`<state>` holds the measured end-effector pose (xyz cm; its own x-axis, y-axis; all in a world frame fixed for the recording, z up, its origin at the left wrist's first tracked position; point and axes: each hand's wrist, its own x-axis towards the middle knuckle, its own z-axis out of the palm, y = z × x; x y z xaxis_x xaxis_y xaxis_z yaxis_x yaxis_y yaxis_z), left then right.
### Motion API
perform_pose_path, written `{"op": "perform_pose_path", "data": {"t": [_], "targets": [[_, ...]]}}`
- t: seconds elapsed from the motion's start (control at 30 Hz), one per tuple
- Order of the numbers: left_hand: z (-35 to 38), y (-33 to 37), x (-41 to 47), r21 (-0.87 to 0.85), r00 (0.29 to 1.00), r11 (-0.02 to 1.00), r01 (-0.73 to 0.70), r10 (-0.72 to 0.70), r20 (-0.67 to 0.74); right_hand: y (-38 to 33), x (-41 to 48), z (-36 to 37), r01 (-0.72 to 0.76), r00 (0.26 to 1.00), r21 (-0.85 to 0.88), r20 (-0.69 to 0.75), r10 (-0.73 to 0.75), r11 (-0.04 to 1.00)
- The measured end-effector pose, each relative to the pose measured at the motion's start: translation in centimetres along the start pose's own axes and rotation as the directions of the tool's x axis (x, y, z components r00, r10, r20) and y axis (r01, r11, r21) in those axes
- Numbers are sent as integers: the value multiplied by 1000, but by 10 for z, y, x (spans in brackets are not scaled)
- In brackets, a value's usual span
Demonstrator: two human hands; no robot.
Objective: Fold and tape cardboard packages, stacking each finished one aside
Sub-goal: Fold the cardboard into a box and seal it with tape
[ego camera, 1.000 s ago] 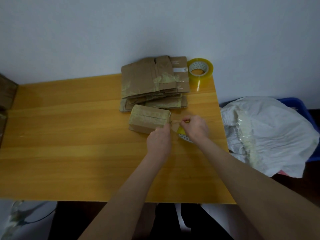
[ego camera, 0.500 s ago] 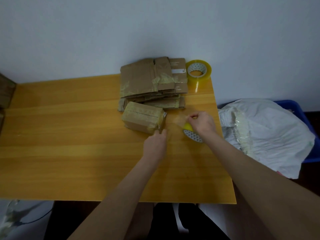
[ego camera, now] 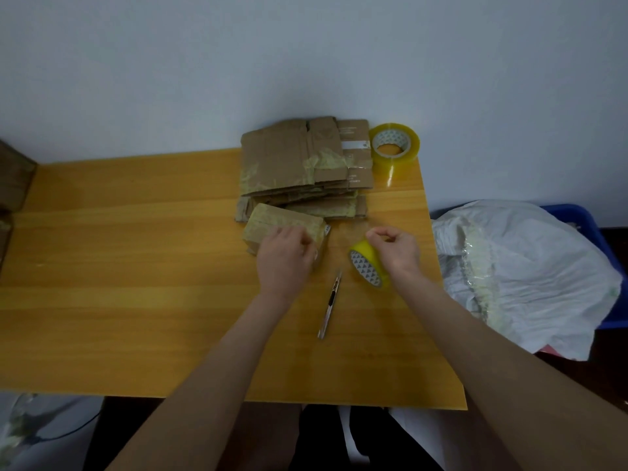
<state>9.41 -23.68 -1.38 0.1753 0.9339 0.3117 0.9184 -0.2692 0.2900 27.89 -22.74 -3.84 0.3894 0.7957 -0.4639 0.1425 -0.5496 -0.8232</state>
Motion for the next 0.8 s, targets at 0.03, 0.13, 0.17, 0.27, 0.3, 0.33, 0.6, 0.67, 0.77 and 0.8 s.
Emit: {"op": "perform_pose_path", "data": {"t": [0.03,0.13,0.17,0.27,0.3,0.33,0.6,0.67,0.77,0.8], "targets": [[1,-8,5,-13,999,999,50,-50,1,0,-2,1,2,1000,27,5,-2,1000],[16,-16,17,86,958,981,172,-187,218,0,-6,7,1,1000,61,11,-1,998],[21,-14,21,125,925,970,210,-238,296,0,-6,9,1,1000,60,10,-2,998],[35,-5,32,250,839,930,271,-355,412,0,-6,14,4,1000,71,13,-5,997],[40,-3,32,288,825,922,258,-366,430,-1,-5,14,7,1000,74,9,-7,997],[43,-1,30,318,821,918,236,-363,440,0,-4,14,10,1000,75,4,-11,997],[31,-12,8,246,819,963,115,-232,525,-8,-1,21,34,999,104,-12,-33,994],[21,-28,-3,196,832,979,63,-160,532,-13,-2,30,50,999,131,9,-51,990],[10,-48,-18,154,862,988,18,-93,498,-19,-6,47,83,995,158,46,-91,984],[8,-51,-23,148,883,988,45,-108,456,-21,-8,52,94,993,167,53,-104,982]]}}
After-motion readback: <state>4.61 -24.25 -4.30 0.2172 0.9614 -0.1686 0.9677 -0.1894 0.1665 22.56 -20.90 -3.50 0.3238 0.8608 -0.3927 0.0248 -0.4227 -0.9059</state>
